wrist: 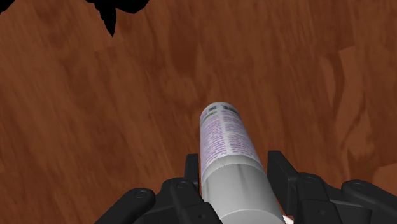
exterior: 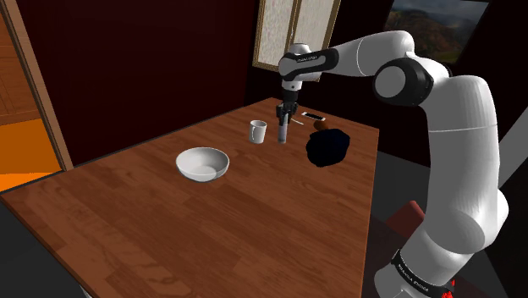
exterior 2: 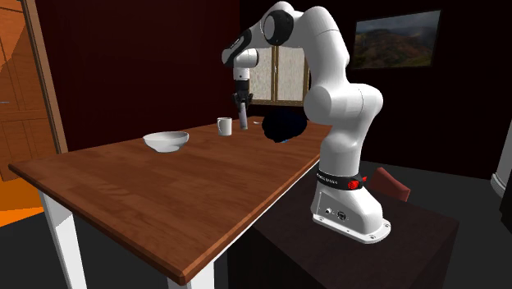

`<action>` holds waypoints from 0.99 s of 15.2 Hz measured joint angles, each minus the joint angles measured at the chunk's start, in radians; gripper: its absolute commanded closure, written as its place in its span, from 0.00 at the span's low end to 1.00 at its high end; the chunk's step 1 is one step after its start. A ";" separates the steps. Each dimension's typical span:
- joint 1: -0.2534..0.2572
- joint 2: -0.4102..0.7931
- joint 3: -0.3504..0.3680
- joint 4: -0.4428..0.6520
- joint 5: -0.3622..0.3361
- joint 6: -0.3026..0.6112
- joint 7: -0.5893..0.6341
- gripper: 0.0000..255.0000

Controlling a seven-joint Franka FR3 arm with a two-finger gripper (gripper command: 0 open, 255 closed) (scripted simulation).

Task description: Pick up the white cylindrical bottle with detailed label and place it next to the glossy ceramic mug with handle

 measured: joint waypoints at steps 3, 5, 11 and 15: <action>0.001 0.012 0.001 -0.022 0.001 0.034 0.002 1.00; 0.001 0.015 0.001 -0.044 0.001 0.059 0.001 1.00; 0.001 0.020 0.002 -0.060 0.002 0.080 0.001 1.00; 0.001 0.020 0.001 -0.060 0.002 0.081 0.001 0.00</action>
